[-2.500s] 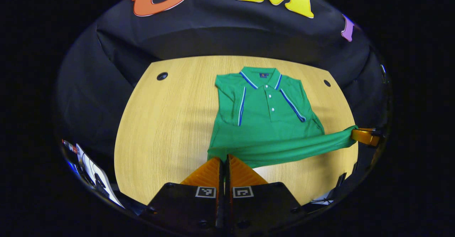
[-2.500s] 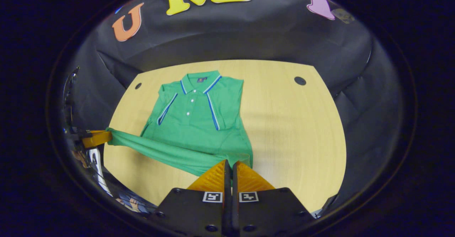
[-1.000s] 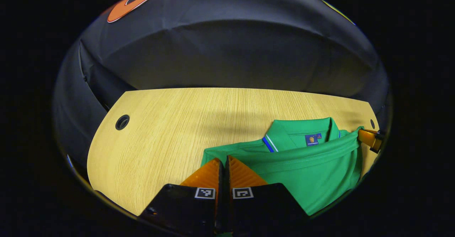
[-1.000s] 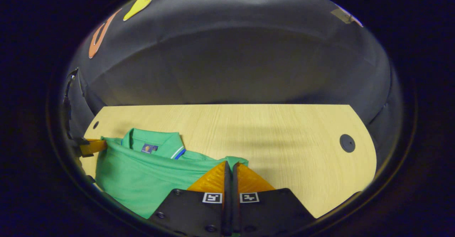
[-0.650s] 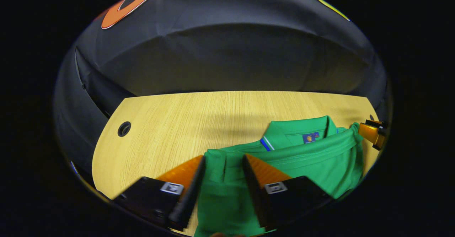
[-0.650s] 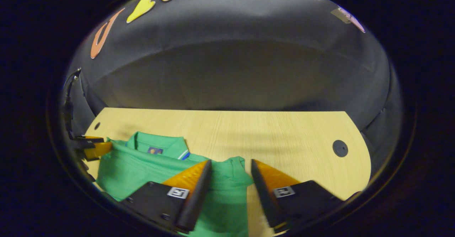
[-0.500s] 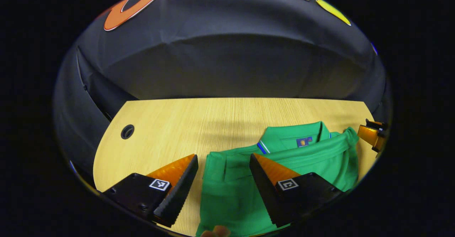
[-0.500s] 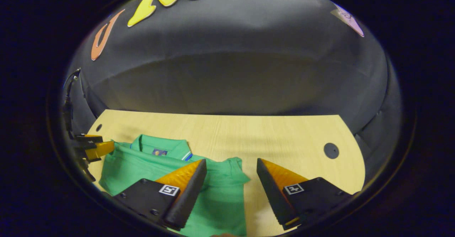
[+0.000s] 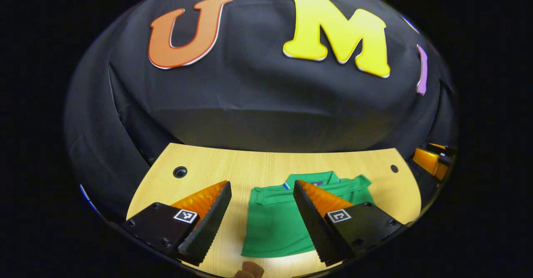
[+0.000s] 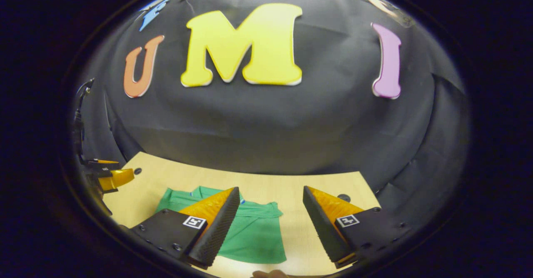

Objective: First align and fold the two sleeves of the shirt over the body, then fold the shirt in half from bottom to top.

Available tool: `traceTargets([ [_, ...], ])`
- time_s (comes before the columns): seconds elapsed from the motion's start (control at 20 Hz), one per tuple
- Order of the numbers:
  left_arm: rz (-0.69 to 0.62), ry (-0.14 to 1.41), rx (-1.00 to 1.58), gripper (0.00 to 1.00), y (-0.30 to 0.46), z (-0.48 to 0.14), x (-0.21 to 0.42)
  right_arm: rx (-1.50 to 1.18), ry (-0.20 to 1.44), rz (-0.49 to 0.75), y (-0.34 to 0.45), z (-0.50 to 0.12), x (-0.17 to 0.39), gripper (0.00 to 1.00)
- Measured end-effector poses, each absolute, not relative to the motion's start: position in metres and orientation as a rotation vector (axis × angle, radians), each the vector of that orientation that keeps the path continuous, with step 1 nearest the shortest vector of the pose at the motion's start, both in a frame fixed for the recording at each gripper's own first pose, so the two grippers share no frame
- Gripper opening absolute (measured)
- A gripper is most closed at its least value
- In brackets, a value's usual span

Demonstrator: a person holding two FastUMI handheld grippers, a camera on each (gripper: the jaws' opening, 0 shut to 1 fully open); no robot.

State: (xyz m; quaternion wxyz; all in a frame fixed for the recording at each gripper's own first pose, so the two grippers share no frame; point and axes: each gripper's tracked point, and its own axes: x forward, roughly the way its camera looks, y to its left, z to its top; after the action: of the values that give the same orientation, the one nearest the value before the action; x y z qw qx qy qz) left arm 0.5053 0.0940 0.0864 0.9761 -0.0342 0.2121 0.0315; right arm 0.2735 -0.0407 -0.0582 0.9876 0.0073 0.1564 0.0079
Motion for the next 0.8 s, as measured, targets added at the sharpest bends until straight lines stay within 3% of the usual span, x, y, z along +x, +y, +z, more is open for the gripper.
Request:
traceTargets([
  [0.3, 0.058, 0.247, -0.034, 0.96, 0.102, 0.178, 0.414, -0.017, 0.140, 0.035, -0.007, 0.022, 0.172, 0.97],
  [0.35, 0.059, 0.230, -0.044, 0.96, 0.102, 0.185, 0.399, -0.031, 0.111, 0.038, -0.002, 0.032, 0.155, 0.89],
  [0.45, 0.056, 0.203, -0.070, 0.96, 0.104, 0.199, 0.367, -0.046, 0.071, 0.037, 0.004, 0.044, 0.121, 0.89],
  [0.5, 0.057, 0.191, -0.078, 0.96, 0.105, 0.206, 0.354, -0.048, 0.055, 0.048, 0.011, 0.048, 0.102, 0.95],
  [0.55, 0.062, 0.172, -0.078, 0.96, 0.107, 0.211, 0.340, -0.057, 0.038, 0.052, 0.013, 0.051, 0.088, 0.89],
  [0.6, 0.063, 0.154, -0.075, 0.96, 0.109, 0.215, 0.328, -0.061, 0.027, 0.041, 0.010, 0.052, 0.073, 0.95],
  [0.8, 0.058, 0.112, -0.069, 0.96, 0.108, 0.226, 0.278, -0.025, 0.034, 0.042, 0.016, 0.047, 0.027, 0.89],
])
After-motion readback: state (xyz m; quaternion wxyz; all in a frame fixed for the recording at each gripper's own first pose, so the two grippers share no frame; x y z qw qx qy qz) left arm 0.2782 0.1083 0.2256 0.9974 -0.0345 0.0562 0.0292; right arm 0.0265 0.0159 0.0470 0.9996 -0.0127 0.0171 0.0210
